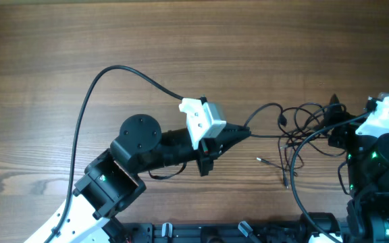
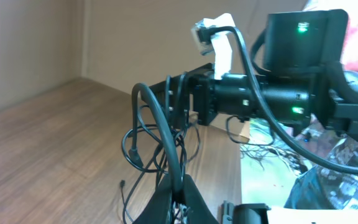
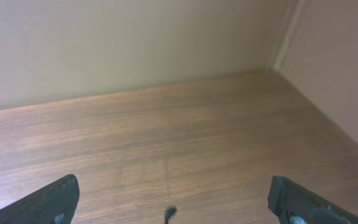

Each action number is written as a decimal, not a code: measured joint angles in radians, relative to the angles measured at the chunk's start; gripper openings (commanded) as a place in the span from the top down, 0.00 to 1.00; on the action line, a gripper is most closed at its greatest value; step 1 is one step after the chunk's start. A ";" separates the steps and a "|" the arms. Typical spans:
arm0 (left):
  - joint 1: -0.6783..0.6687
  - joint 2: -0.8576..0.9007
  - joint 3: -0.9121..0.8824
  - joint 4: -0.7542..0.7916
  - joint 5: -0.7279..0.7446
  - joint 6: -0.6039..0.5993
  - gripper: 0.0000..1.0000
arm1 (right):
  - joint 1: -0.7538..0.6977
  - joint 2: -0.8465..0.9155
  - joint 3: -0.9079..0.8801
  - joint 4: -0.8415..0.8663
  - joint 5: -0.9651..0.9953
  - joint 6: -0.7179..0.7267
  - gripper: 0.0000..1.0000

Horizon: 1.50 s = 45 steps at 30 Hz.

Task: Untangle cables

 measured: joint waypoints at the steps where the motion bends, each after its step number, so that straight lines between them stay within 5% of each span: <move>1: 0.000 0.000 0.000 0.000 -0.017 0.000 0.96 | 0.000 0.000 -0.001 0.010 -0.013 -0.004 0.00; 11: 0.000 0.000 0.000 -0.011 -0.472 -0.045 0.96 | 0.000 0.000 -0.005 0.174 -0.266 -0.015 0.00; 19: 0.000 -0.001 0.000 0.083 -0.538 -0.100 0.94 | -0.003 0.005 -0.005 0.060 -0.539 -0.116 0.00; 21: 0.000 -0.002 0.000 0.134 -0.539 -0.109 0.86 | -0.003 0.023 -0.005 0.022 -0.579 -0.142 0.00; 22: 0.000 -0.002 0.000 0.166 -0.551 -0.113 0.52 | -0.003 0.048 -0.005 -0.002 -0.595 -0.154 0.00; 23: 0.000 -0.003 0.000 0.181 -0.569 -0.116 0.04 | -0.003 0.070 -0.005 -0.009 -0.605 -0.157 0.00; 24: 0.000 -0.004 0.001 0.190 -0.613 -0.115 0.00 | -0.003 0.094 -0.005 -0.012 -0.613 -0.161 0.00; 27: 0.000 0.009 0.007 0.127 -0.819 -0.119 0.00 | -0.003 0.134 -0.005 -0.010 -0.649 -0.163 0.00; 32: 0.000 0.107 0.013 -0.098 -0.912 -0.165 0.00 | -0.003 0.134 -0.005 0.003 -0.656 -0.169 0.00; 38: 0.000 0.424 0.013 -0.107 -0.910 -0.169 0.00 | -0.003 0.135 -0.005 0.002 -0.656 -0.169 0.00; 45: 0.002 0.669 0.013 -0.054 -0.741 -0.105 0.06 | -0.003 0.135 -0.005 0.003 -0.655 -0.169 0.00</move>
